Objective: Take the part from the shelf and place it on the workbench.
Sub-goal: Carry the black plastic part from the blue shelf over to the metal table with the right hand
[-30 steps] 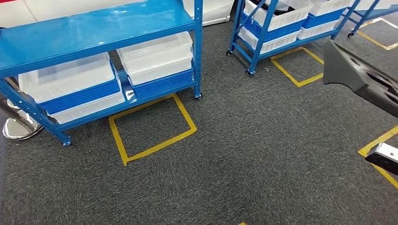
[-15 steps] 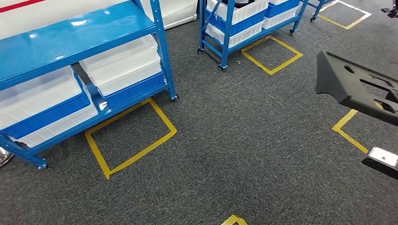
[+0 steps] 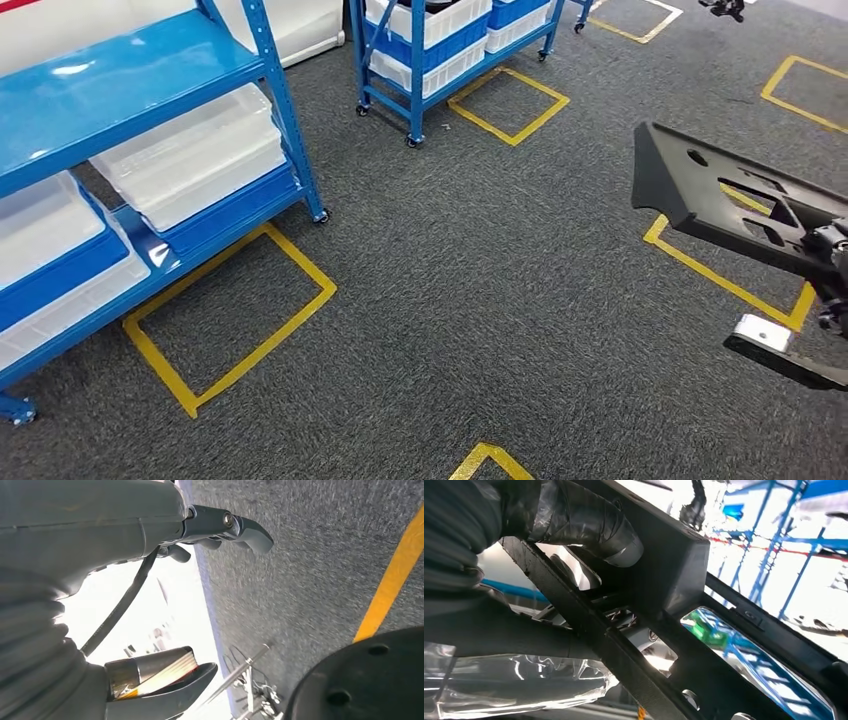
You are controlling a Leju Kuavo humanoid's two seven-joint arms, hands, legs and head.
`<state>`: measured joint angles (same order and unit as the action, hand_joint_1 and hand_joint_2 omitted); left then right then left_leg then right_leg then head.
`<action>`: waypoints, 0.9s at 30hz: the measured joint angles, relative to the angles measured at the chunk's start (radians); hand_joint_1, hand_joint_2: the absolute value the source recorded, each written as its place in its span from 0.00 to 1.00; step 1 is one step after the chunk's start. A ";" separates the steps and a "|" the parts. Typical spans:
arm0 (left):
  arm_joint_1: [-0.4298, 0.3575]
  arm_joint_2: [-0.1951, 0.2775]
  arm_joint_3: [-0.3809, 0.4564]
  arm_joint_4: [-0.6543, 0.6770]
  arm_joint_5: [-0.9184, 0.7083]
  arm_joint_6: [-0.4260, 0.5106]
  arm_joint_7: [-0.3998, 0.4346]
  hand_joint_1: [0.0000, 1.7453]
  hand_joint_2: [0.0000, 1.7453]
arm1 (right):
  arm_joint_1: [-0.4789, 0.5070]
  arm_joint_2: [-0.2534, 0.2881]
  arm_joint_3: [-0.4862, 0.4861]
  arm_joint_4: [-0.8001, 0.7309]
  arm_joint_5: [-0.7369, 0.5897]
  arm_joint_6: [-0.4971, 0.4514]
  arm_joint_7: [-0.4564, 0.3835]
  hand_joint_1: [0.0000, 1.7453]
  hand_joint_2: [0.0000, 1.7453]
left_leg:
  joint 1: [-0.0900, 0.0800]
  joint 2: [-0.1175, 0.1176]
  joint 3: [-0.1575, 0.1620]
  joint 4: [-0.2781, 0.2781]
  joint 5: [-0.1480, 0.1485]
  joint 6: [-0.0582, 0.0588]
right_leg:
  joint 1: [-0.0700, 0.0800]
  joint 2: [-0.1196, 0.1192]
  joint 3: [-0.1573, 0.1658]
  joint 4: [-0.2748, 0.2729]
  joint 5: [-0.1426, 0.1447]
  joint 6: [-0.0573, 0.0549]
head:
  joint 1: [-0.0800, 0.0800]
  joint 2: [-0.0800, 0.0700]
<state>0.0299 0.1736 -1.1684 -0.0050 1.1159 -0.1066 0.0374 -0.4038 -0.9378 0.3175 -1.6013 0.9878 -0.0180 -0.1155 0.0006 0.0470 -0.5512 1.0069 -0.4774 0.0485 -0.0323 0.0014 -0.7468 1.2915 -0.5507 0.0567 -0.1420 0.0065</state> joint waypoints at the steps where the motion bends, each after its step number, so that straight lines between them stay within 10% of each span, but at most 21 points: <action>1: 0.000 -0.001 0.000 0.000 0.000 0.000 -0.002 0.00 1.00 | 0.000 0.000 0.002 0.001 -0.003 0.000 0.001 1.00 1.00 | -0.001 0.011 0.001 0.001 -0.002 -0.001 | 0.000 -0.005 0.027 -0.047 0.028 0.000 | 0.000 0.000; 4: 0.000 -0.004 0.001 0.001 -0.002 -0.002 -0.014 0.00 1.00 | 0.002 -0.007 0.001 0.000 -0.017 -0.005 0.006 1.00 1.00 | -0.006 0.040 0.009 0.005 -0.012 -0.012 | 0.012 -0.056 0.131 -0.236 0.095 -0.012 | 0.000 0.000; 7: -0.001 -0.005 0.001 0.002 -0.003 -0.004 -0.028 0.00 1.00 | 0.020 -0.028 -0.009 -0.003 -0.035 -0.014 0.009 1.00 1.00 | -0.008 0.066 0.016 0.003 -0.018 -0.028 | 0.023 -0.044 0.139 -0.264 0.098 -0.031 | 0.000 0.000; 10: 0.000 -0.006 0.001 0.002 -0.005 -0.006 -0.039 0.00 1.00 | 0.046 -0.051 -0.033 -0.013 -0.047 -0.021 0.009 1.00 1.00 | -0.002 0.017 0.000 0.053 -0.059 -0.042 | 0.016 -0.015 0.145 -0.276 0.105 -0.050 | -0.001 0.000; 14: 0.004 -0.008 0.001 0.002 -0.010 -0.007 -0.045 0.00 1.00 | 0.083 -0.063 -0.068 -0.027 -0.061 -0.025 0.004 1.00 1.00 | 0.003 -0.039 -0.110 0.280 -0.157 -0.042 | 0.020 0.028 0.146 -0.274 0.104 -0.062 | -0.002 0.000; 16: 0.005 -0.008 0.001 0.002 -0.016 -0.009 -0.047 0.00 1.00 | 0.100 -0.069 -0.083 -0.032 -0.066 -0.025 -0.001 1.00 1.00 | 0.003 -0.044 -0.106 0.256 -0.115 -0.039 | 0.022 0.056 0.145 -0.267 0.101 -0.063 | -0.002 0.000; 19: 0.006 -0.007 0.001 0.004 -0.020 -0.010 -0.050 0.00 1.00 | 0.111 -0.078 -0.109 -0.038 -0.071 -0.023 -0.005 1.00 1.00 | 0.005 -0.098 -0.030 0.078 -0.025 -0.029 | 0.021 0.096 0.140 -0.252 0.095 -0.056 | -0.002 0.000; 23: 0.003 -0.006 0.001 0.006 -0.021 -0.014 -0.055 0.00 1.00 | 0.122 -0.102 -0.140 -0.042 -0.083 -0.006 -0.019 1.00 1.00 | 0.000 -0.096 -0.006 0.023 -0.015 -0.016 | 0.009 0.138 0.124 -0.251 0.101 -0.029 | -0.004 0.000; 27: 0.004 -0.006 0.001 0.006 -0.023 -0.016 -0.057 0.00 1.00 | 0.121 -0.127 -0.164 -0.042 -0.094 0.007 -0.028 1.00 1.00 | -0.001 -0.042 0.005 -0.005 0.001 0.006 | 0.010 0.028 0.062 -0.126 0.029 -0.011 | 0.002 0.000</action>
<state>0.0341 0.1675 -1.1669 0.0015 1.0925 -0.1222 -0.0193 -0.2826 -1.0644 0.1538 -1.6437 0.8941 -0.0107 -0.1437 -0.0001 0.0048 -0.5458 1.0022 -0.4767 0.0546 -0.0223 0.0294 -0.6848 1.1655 -0.5220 0.0456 -0.1402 0.0066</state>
